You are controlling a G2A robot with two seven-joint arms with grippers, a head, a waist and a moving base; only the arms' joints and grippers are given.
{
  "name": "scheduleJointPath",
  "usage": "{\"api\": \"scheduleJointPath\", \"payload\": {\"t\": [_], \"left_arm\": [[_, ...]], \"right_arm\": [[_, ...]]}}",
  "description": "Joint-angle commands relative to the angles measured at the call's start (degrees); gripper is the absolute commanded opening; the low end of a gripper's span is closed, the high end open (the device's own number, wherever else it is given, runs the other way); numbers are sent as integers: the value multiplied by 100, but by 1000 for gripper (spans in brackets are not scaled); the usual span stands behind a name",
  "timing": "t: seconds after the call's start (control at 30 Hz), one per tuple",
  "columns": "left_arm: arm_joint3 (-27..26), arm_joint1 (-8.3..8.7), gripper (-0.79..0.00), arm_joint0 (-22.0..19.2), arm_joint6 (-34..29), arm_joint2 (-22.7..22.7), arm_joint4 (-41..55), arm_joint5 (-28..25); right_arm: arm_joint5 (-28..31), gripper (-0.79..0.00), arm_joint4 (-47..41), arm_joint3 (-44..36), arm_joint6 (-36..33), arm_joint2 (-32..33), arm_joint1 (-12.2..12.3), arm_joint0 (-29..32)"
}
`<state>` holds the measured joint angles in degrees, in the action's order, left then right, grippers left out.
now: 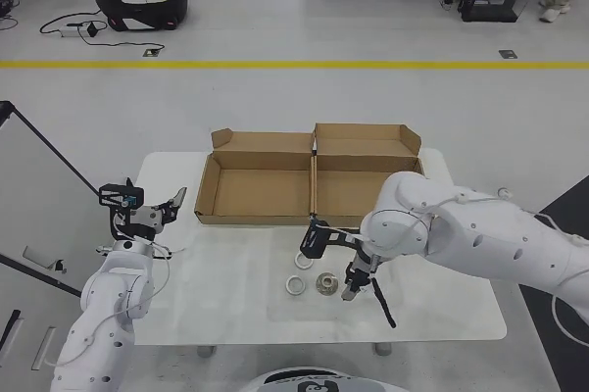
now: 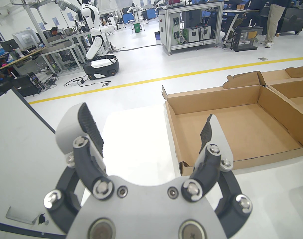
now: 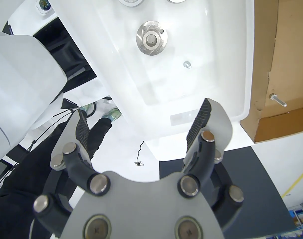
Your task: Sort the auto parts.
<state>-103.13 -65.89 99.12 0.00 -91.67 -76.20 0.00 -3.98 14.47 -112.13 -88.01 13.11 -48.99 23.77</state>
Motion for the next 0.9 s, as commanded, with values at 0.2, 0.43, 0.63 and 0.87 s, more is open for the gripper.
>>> {"api": "scheduleJointPath", "payload": {"t": [0.2, 0.43, 0.63, 0.87], "left_arm": [[0, 0, 0, 0, 0, 0, 0, 0], [0, 0, 0, 0, 0, 0, 0, 0], [0, 0, 0, 0, 0, 0, 0, 0], [0, 0, 0, 0, 0, 0, 0, 0]], "right_arm": [[-11, -55, 25, 43, 1, 31, 68, 132], [6, -277, 116, 87, 2, 86, 115, 272], [111, -326, 324, 224, 65, 110, 109, 400], [318, -397, 521, 535, 113, 104, 57, 525]]}}
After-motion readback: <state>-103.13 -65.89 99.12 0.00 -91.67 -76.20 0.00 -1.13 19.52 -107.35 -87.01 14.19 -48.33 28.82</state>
